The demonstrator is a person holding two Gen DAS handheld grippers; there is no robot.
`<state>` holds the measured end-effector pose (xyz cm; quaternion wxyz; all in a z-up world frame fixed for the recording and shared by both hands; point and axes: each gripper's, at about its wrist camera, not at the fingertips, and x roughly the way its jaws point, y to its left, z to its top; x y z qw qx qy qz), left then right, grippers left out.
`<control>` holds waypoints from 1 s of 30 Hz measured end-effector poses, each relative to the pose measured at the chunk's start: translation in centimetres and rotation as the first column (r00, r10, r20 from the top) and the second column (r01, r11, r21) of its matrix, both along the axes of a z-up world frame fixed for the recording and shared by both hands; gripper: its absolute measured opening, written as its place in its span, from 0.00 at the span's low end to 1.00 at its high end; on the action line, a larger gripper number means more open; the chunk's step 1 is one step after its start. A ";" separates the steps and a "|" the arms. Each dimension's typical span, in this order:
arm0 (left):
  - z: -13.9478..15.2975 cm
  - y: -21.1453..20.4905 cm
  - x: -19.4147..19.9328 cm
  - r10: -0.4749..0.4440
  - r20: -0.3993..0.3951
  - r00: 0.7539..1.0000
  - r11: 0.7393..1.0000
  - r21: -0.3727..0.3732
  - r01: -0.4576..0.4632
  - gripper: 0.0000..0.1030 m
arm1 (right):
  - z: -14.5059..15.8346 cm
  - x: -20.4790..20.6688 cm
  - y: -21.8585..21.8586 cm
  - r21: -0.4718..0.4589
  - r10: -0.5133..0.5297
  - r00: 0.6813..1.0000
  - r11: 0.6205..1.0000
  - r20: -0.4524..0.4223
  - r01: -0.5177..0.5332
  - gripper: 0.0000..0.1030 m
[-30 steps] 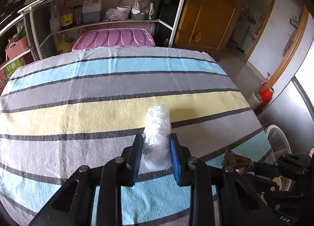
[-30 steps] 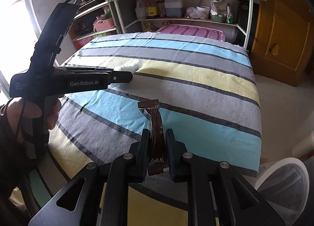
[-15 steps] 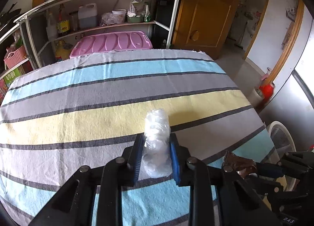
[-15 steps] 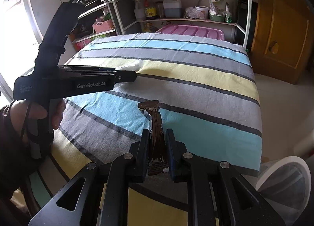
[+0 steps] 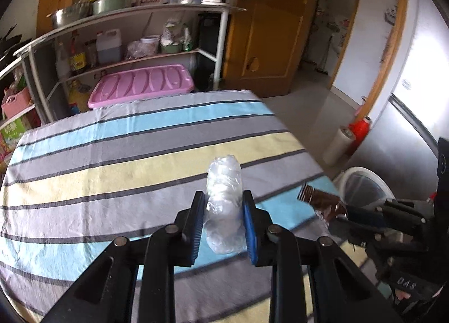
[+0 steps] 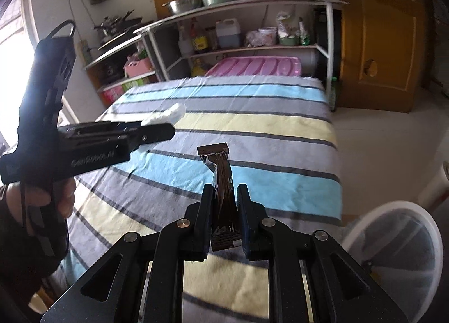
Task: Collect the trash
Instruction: 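Lift and carry the clear bag and brown wrapper in both tools over the bin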
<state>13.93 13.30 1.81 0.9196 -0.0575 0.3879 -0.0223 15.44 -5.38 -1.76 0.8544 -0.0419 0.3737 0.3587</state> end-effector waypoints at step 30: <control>-0.3 -22.4 0.6 -0.395 -0.031 0.918 0.919 -0.024 0.395 0.27 | 1.2 -3.5 -21.4 -0.001 -0.464 0.886 0.886 0.007 0.464 0.17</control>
